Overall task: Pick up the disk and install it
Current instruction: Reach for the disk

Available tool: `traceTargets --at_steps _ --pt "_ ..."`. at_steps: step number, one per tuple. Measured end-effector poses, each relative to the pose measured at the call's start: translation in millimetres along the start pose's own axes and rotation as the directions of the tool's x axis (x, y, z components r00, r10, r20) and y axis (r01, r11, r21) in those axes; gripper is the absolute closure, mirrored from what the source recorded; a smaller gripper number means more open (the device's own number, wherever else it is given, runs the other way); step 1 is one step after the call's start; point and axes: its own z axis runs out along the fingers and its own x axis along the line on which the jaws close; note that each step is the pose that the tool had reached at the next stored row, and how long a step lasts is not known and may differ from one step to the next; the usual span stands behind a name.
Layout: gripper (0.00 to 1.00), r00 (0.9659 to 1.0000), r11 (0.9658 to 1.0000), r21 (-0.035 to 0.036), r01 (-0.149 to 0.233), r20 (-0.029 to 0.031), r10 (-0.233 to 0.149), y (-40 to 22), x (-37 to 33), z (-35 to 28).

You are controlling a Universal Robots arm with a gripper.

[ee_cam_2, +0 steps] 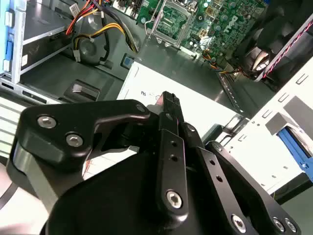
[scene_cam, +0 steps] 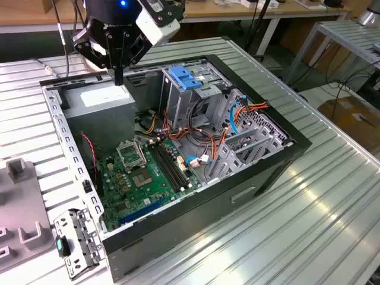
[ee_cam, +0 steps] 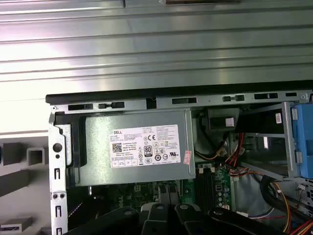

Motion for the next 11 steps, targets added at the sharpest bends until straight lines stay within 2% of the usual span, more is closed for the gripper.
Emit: traceTargets --at_steps 6,11 --pt "0.89 1.0 1.0 0.0 0.0 -0.0001 0.0 -0.1 1.4 -0.1" --pt "0.89 1.0 1.0 -0.0001 0.0 0.0 0.0 -0.7 9.7 -0.3"
